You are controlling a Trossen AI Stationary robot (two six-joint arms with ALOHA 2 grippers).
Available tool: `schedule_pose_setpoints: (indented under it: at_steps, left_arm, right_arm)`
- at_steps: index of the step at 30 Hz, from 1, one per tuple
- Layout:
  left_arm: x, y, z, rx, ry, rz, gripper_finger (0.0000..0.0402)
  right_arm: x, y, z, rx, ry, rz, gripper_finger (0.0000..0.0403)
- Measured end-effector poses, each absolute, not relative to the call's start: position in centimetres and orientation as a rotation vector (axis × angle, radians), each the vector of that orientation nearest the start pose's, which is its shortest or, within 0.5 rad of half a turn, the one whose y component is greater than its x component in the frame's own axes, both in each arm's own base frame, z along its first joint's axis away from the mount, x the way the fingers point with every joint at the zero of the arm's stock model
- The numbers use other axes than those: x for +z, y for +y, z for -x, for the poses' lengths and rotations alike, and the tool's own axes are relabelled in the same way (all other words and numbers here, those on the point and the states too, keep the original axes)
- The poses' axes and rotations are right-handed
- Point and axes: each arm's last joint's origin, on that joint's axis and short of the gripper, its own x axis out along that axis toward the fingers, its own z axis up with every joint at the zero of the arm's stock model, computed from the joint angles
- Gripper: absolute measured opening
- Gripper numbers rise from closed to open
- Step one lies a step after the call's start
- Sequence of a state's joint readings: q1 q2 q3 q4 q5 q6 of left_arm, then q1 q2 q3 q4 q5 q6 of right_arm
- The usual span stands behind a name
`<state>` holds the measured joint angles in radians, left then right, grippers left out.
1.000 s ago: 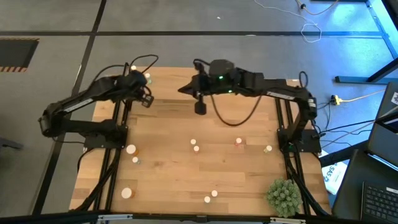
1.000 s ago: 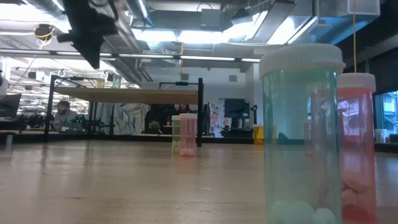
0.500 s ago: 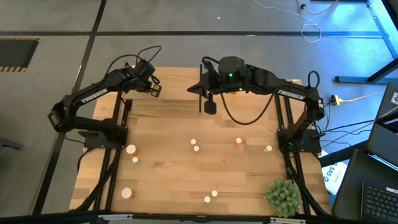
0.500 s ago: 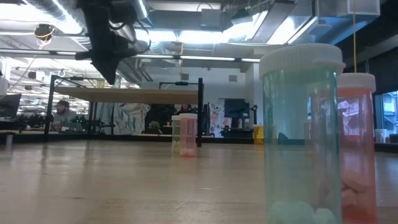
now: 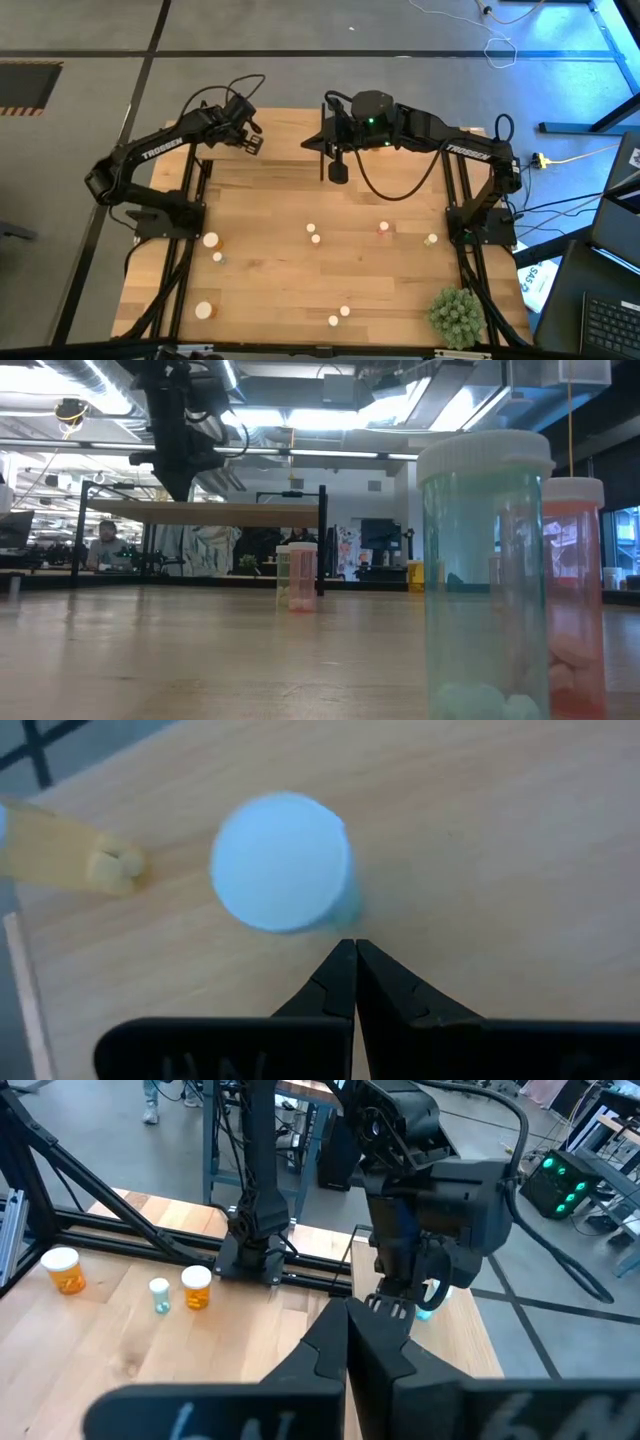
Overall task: Pick and place medicine bottles onto shelf by color
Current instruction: Put the top right small blue pill on the shelf
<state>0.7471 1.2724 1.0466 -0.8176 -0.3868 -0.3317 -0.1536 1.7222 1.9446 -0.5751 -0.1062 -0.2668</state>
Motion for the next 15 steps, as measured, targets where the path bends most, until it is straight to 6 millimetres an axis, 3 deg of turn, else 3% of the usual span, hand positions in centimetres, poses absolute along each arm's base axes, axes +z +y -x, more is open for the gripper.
schedule_pose_setpoints:
  at_steps: [15]
  left_arm:
    - [28.17,17.72,-17.23,1.252,0.852,0.395,0.0000]
  right_arm:
    - [44.37,-5.47,-37.22,-0.001,0.353,0.220,0.0005]
